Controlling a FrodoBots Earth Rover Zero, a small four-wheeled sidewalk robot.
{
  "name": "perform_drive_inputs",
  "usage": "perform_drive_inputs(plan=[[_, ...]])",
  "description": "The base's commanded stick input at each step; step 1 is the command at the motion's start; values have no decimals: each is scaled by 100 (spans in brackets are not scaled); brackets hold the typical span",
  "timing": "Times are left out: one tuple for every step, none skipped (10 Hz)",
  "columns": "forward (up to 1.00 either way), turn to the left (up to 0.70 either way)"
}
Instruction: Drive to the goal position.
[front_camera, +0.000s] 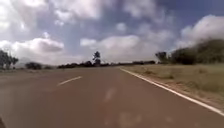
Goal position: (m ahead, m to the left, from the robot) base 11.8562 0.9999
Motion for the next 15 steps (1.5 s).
perform_drive_inputs(plan=[[100, 0], [100, 0], [100, -11], [100, -32], [100, -13], [100, -3], [100, 0], [100, 0], [100, 0], [100, 0], [100, 0], [100, 0], [100, 0], [100, 0], [100, 0]])
